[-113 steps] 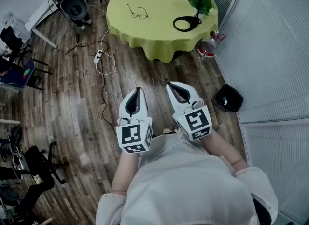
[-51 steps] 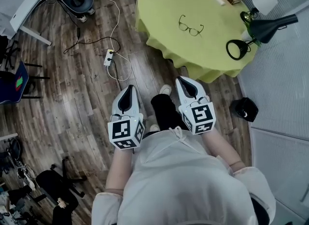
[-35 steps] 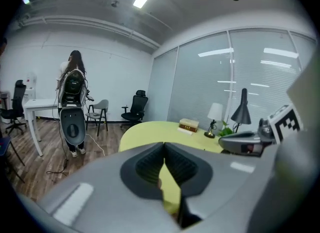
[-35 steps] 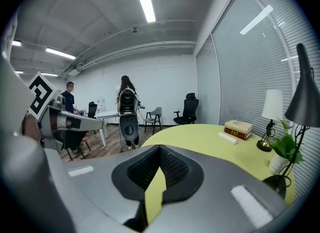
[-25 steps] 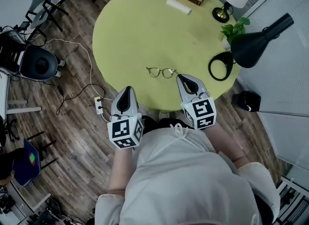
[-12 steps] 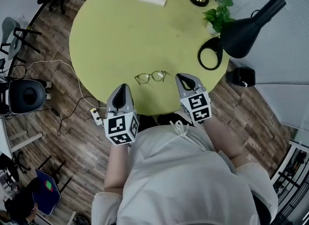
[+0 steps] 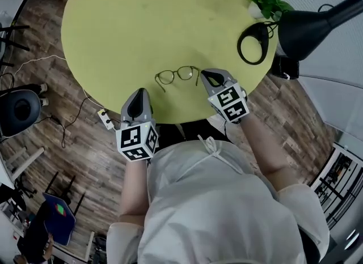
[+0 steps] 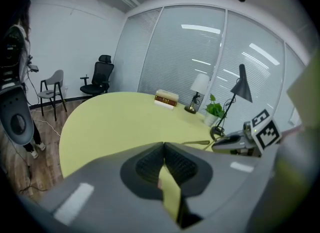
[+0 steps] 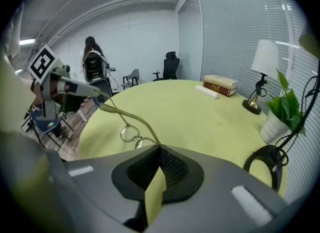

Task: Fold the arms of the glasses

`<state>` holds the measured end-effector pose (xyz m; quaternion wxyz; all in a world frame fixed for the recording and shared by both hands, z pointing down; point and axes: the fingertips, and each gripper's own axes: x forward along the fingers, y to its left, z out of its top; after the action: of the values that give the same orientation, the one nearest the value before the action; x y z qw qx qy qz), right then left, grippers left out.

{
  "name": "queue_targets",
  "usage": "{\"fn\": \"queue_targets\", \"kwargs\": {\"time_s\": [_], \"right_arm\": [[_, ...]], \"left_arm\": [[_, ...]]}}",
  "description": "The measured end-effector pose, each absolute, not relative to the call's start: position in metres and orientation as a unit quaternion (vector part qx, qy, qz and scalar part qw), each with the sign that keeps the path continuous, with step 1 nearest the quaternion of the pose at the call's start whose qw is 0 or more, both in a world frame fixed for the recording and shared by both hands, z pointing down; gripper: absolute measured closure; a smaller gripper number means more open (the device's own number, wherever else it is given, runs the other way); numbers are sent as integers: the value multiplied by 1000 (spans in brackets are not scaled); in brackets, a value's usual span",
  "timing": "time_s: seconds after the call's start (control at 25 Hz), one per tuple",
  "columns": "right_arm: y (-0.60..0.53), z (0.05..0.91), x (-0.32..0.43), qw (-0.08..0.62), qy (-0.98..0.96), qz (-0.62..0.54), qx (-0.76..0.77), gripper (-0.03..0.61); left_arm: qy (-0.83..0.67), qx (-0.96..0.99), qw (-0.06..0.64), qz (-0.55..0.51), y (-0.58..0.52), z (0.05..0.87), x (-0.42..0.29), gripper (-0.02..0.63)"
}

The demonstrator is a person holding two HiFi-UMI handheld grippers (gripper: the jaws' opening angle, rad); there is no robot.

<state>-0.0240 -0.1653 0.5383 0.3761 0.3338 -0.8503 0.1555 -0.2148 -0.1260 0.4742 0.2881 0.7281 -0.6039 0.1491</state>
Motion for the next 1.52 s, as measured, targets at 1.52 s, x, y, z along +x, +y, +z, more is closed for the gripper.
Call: {"fn": "queue_targets", "kwargs": {"time_s": [1.52], "right_arm": [[-170, 543, -51, 442, -881, -28, 164, 560]], "left_arm": [[-578, 744, 287, 176, -162, 508, -193, 607]]}}
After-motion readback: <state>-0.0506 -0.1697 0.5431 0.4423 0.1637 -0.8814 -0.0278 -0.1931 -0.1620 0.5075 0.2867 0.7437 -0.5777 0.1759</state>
